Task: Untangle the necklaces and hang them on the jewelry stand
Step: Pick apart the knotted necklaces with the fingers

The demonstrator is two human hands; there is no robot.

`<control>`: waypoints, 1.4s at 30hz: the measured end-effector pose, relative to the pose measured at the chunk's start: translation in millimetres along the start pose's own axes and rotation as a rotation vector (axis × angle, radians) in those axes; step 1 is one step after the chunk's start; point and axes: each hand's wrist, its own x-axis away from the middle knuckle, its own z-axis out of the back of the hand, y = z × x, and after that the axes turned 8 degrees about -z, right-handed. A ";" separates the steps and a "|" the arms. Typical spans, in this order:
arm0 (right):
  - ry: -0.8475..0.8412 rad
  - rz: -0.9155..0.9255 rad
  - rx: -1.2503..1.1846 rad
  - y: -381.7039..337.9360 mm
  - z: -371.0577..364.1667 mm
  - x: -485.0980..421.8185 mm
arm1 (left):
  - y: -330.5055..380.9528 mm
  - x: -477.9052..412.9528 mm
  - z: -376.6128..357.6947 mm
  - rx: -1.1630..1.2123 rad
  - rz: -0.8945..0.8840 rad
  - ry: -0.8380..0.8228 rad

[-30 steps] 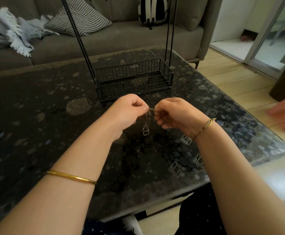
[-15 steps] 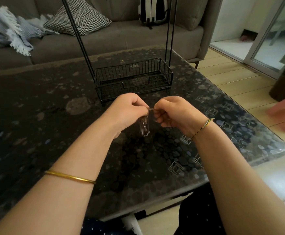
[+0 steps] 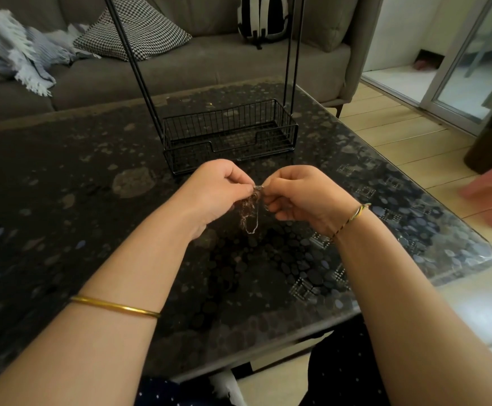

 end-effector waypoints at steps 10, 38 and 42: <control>-0.010 0.021 0.019 -1.0 -0.5 1.4 | 0.4 0.7 1.2 -0.008 -0.021 -0.011; -0.069 -0.302 -0.234 -6.2 -2.4 0.6 | 2.9 -4.2 -8.3 0.108 -0.036 0.159; -0.119 -0.295 -0.289 -7.6 -2.9 1.1 | 0.7 -6.7 -11.9 0.092 -0.062 0.231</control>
